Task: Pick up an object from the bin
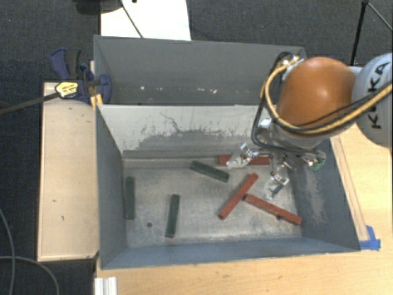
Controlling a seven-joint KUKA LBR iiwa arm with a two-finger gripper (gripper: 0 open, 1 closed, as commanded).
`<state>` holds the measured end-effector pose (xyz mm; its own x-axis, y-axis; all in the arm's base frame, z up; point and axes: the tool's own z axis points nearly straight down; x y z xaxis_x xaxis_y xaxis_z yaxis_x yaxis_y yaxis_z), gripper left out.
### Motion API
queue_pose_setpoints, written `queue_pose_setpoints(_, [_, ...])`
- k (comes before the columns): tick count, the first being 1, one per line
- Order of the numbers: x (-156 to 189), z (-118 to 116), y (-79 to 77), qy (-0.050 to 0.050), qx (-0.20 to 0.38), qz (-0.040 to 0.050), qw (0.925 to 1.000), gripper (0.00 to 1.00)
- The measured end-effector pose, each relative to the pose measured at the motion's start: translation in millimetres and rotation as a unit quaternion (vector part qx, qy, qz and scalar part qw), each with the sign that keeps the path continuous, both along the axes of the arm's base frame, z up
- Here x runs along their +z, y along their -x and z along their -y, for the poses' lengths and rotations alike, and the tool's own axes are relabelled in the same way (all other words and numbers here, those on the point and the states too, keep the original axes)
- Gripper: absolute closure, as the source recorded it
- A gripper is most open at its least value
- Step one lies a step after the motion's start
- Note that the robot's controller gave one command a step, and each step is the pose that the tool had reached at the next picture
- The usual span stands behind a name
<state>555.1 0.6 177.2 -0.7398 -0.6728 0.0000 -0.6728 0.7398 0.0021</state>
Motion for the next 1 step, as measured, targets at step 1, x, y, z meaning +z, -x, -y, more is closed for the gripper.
queue_pose_setpoints(1, [45.8, 7.4, -18.9, 0.000, 0.059, 0.0030, 0.9983, 0.00])
